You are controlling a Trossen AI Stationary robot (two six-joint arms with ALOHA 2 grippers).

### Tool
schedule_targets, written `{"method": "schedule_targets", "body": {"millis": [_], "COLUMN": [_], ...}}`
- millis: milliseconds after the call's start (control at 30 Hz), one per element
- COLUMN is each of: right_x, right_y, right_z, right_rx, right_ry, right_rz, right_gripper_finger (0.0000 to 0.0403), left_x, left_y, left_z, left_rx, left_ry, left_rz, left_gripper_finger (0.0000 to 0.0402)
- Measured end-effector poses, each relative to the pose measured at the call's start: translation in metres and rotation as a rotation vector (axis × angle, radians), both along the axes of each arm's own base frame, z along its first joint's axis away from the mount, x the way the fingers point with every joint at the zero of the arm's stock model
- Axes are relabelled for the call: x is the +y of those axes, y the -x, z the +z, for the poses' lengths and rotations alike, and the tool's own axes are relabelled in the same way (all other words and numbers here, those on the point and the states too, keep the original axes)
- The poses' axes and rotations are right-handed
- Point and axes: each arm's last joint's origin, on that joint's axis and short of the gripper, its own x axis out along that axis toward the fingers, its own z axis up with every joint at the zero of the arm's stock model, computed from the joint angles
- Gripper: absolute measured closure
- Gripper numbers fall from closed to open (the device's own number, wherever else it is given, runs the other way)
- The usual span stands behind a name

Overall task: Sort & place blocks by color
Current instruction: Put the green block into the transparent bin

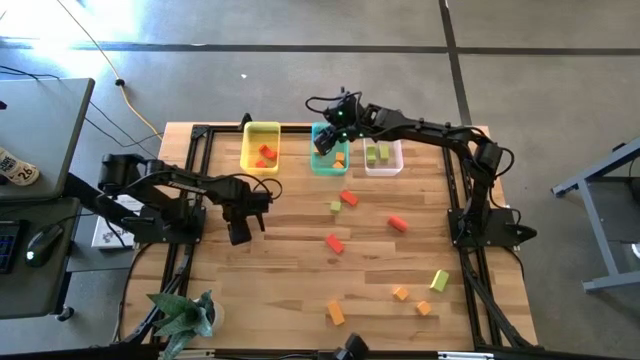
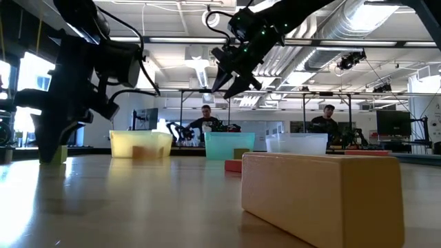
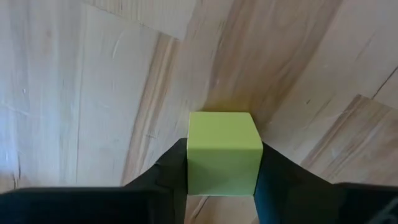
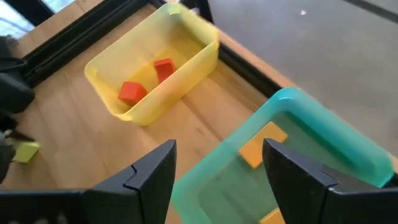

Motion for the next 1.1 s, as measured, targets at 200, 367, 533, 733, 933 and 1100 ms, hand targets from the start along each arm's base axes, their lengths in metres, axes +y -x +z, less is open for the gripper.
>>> {"method": "schedule_targets", "body": {"millis": [200,367,533,733,933,1100], "right_x": [0.009,0.015,0.023,0.029,0.041,0.050], "right_y": [-0.004,-0.006,-0.009,-0.011,-0.017,-0.023], "right_z": [0.000,0.000,0.000,0.002,0.007,0.011], "right_rx": [-0.043,-0.056,-0.081,-0.151,-0.208,-0.243], "right_ry": [-0.112,-0.154,-0.233,-0.491,-0.653,-0.701], "right_rz": [0.072,0.094,0.100,0.158,0.254,0.286], "right_gripper_finger": [0.0196,0.0209,0.0217,0.0227,0.0229,0.0229], "left_x": [0.000,-0.002,-0.004,-0.003,0.000,0.004], "left_y": [0.001,0.002,0.002,-0.002,-0.010,-0.017], "left_z": [0.007,0.015,0.026,0.048,0.068,0.081], "left_rx": [-0.049,-0.124,-0.231,-0.444,-0.677,-0.820], "left_ry": [-0.008,0.041,0.085,0.028,-0.105,-0.231], "left_rz": [-0.005,-0.024,-0.053,-0.094,-0.152,-0.221], "left_gripper_finger": [0.0298,0.0298,0.0298,0.0298,0.0298,0.0298]}}
